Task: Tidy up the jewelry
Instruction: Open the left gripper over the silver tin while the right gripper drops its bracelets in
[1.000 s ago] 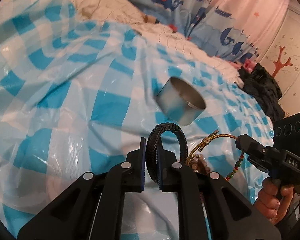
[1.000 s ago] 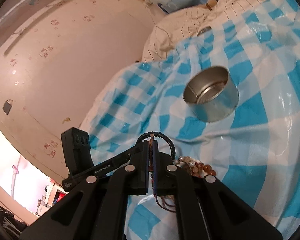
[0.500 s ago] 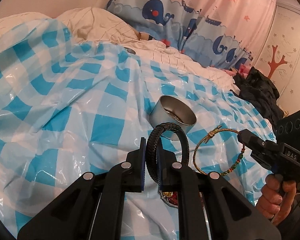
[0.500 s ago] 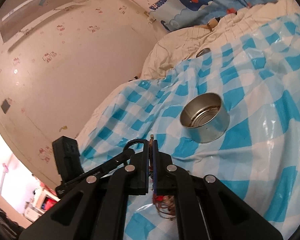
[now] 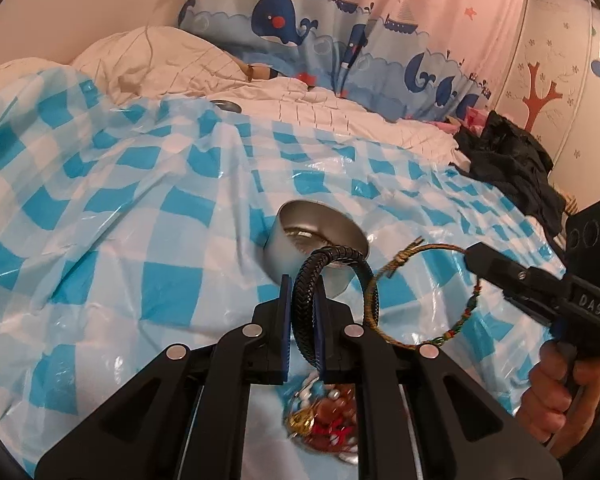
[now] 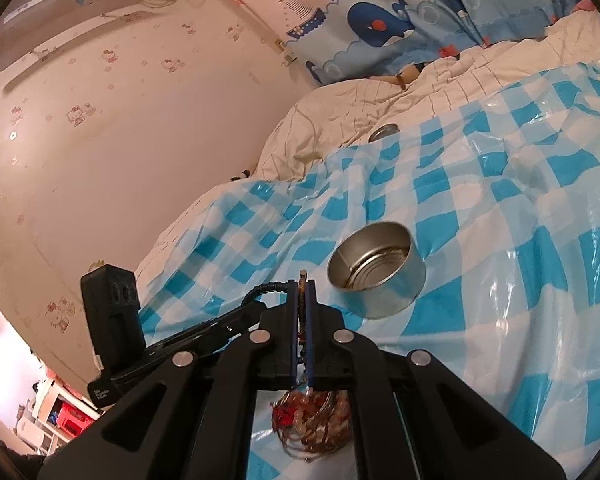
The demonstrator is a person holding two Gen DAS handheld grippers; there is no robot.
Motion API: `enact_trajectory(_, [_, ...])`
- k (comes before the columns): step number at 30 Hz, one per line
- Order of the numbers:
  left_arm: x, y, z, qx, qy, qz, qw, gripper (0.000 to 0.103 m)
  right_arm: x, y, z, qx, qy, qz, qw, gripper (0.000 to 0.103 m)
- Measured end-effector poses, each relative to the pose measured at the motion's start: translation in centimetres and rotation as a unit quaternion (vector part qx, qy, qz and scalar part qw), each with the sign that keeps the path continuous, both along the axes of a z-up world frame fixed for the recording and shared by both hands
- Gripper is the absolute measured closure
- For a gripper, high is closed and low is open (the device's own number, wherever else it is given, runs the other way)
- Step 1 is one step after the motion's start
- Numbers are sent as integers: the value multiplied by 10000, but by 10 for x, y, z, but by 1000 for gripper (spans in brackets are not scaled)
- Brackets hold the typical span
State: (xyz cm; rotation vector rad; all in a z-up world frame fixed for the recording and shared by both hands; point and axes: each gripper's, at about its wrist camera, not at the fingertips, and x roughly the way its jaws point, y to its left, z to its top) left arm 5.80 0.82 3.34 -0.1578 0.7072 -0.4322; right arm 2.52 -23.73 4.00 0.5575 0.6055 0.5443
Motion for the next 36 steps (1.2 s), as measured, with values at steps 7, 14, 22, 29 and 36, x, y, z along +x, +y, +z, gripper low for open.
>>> enact_trajectory(7, [31,-15,8,-237,-6,-33,9997,95,28,-7,10,-171,-80,-321,9993,99])
enact_trajectory(14, [83,-42,-6,-207,303,-149,9992,94,60,-11,13,-206,-84,-341,9992,99])
enact_trajectory(22, [108,-43,-12,348,577,179,9976,88,110,6,-12,-140,350,-175,9991,99])
enact_trajectory(29, [98,-25,-9,264,702,258,9969,74,126,23,-45,-1033,963,-439,9890,98])
enact_trajectory(36, [53,-9,-5,388,711,247,9964,59,90,2,-27,-1016,660,-772,9896,66])
